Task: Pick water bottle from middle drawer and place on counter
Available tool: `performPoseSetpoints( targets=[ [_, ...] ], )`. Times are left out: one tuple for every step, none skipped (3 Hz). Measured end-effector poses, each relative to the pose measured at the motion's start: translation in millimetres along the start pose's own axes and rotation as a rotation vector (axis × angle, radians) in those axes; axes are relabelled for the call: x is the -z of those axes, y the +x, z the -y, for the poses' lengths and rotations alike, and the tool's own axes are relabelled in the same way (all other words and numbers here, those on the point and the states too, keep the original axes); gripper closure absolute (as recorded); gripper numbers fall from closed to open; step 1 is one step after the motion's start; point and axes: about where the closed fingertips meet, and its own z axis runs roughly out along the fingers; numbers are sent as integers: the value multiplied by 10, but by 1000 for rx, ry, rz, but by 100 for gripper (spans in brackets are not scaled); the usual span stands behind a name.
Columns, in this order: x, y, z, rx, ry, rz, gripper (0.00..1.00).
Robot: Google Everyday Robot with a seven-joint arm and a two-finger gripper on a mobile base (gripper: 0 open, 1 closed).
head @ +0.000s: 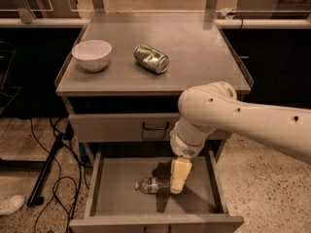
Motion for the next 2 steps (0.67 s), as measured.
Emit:
performPoseSetpoints(
  targets=[
    [-31,-13,-20,-4,-4,6,0],
    [-247,-93,-34,-21,-7,36,0]
  ],
)
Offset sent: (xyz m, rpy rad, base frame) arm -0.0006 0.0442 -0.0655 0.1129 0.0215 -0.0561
